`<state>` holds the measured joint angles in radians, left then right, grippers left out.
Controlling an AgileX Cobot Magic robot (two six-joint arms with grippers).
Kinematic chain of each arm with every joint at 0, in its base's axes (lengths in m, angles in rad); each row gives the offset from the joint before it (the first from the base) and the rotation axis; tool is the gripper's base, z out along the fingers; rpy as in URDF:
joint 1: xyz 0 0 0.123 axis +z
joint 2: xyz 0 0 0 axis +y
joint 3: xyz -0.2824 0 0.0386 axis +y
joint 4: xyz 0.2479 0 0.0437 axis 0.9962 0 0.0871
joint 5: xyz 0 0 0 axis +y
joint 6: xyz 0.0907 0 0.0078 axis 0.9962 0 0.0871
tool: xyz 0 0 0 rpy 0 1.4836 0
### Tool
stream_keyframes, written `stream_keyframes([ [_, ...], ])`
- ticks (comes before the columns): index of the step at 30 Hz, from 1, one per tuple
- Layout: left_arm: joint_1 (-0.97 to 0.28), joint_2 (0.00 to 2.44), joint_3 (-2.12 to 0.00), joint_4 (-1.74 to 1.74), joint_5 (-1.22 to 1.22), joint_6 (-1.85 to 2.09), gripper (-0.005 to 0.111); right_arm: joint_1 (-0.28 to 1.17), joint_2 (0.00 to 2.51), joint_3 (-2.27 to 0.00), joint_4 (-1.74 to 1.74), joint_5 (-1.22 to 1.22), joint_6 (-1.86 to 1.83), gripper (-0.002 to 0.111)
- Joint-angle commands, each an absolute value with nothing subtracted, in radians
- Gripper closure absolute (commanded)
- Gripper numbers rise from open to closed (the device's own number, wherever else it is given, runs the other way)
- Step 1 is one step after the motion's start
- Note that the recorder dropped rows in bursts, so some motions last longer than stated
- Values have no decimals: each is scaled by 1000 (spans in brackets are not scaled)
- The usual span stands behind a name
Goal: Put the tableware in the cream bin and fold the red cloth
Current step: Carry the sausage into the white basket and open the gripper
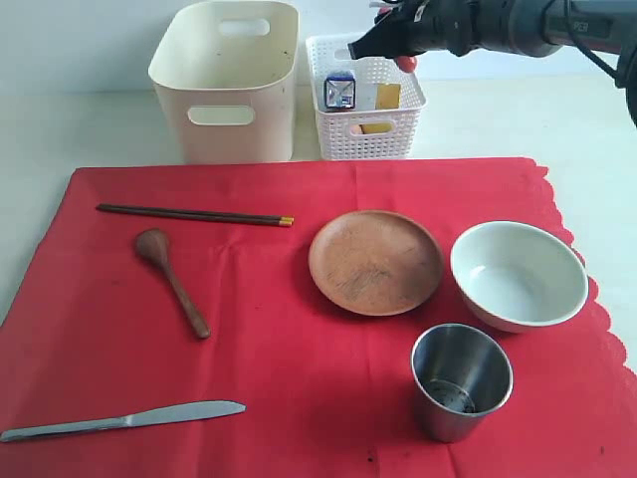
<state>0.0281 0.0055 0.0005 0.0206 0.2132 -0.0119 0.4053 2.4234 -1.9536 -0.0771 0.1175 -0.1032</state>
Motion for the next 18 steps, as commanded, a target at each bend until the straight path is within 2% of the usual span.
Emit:
stream_keyframes([
  [1, 30, 0, 0, 19, 211, -9, 107, 407, 2398, -1964, -77, 132, -124, 108],
  [9, 30, 0, 0, 19, 211, -9, 107, 407, 2373, -1964, -72, 222, -195, 108],
  [13, 30, 0, 0, 19, 211, -9, 107, 407, 2375, -1964, 95, 269, -414, 108],
  [18, 30, 0, 0, 19, 211, -9, 107, 412, 2375, -1964, 241, 214, -543, 108],
])
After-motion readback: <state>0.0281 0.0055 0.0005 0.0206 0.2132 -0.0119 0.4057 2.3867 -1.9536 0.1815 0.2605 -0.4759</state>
